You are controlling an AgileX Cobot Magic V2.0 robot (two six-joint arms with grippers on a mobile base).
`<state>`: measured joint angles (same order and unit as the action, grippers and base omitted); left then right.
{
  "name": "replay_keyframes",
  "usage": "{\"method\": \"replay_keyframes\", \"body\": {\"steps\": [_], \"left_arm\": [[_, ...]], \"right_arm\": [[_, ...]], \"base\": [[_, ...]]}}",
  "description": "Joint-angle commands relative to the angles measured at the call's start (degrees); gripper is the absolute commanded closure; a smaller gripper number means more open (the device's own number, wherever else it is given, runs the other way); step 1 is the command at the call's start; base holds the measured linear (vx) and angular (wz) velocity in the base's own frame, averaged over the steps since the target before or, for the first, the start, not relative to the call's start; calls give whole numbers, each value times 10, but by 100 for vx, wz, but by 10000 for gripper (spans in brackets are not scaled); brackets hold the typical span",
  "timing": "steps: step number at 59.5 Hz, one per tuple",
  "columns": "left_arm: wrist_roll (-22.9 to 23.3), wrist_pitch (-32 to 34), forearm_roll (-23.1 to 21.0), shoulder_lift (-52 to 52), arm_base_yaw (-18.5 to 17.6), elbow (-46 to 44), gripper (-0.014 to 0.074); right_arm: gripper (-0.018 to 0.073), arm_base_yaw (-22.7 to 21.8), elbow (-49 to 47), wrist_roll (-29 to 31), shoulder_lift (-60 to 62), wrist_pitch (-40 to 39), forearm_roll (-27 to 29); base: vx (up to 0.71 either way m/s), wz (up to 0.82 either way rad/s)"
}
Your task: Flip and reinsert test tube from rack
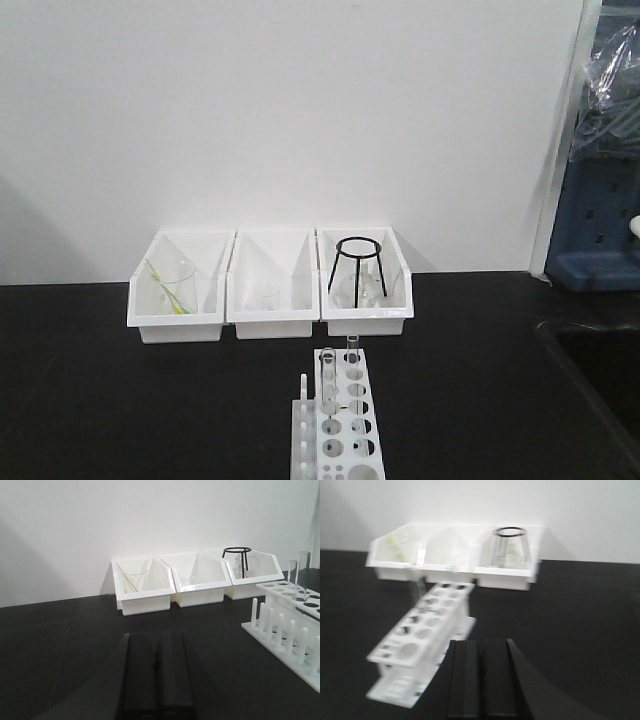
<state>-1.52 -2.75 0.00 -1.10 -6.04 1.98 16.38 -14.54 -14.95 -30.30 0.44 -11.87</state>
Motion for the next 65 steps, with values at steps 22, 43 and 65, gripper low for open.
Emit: {"method": "replay_keyframes", "body": {"steps": [22, 43, 65], "left_arm": [[1, 46, 0, -5, 0, -3, 602], [1, 46, 0, -5, 0, -3, 602], [1, 46, 0, -5, 0, -3, 602]], "right_arm": [[570, -123, 164, 112, 319, 35, 41], [570, -123, 164, 112, 315, 31, 41], [570, -123, 164, 112, 315, 31, 41]], "base": [[0, 0], [0, 0], [0, 0]]}}
